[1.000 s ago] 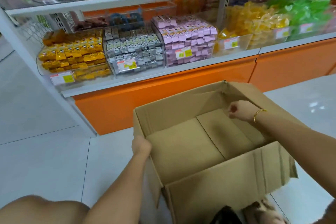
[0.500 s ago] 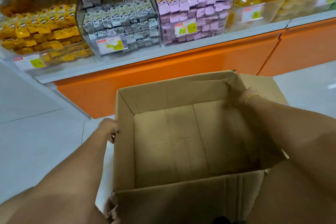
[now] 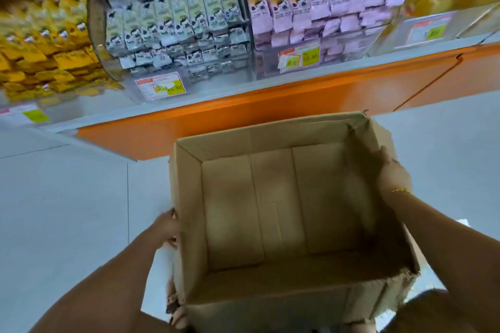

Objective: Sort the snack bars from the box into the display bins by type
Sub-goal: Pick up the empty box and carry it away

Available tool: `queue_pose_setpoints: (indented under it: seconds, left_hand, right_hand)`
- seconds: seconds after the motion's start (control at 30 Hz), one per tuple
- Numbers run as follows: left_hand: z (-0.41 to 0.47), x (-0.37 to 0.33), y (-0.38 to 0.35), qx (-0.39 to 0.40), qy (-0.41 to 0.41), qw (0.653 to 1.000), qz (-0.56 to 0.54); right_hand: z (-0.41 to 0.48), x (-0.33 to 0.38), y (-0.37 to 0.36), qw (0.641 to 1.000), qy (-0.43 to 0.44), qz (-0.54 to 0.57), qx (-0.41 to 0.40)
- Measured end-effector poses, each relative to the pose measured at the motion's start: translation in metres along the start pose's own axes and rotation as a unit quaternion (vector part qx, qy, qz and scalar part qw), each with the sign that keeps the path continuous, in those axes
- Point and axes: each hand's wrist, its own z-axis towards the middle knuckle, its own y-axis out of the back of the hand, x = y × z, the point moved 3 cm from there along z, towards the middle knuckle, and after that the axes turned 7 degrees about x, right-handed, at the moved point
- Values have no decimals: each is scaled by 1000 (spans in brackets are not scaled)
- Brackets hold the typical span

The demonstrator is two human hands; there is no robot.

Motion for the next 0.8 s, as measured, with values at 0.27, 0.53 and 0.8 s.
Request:
queue_pose_setpoints:
  seconds: [0.27,0.53,0.8]
  left_hand:
    - [-52,-4,-7,-28,-34,999,-16]
    - [-162,3,16,-84,-31,996,6]
    - [-296,27,64,-141,1,990,-20]
  right_hand:
    - [-61,33,28,996,-31,-5,87]
    - [-170,53,68,979,-18,-68,192]
    - [-253,119,130,959,81,-138,234]
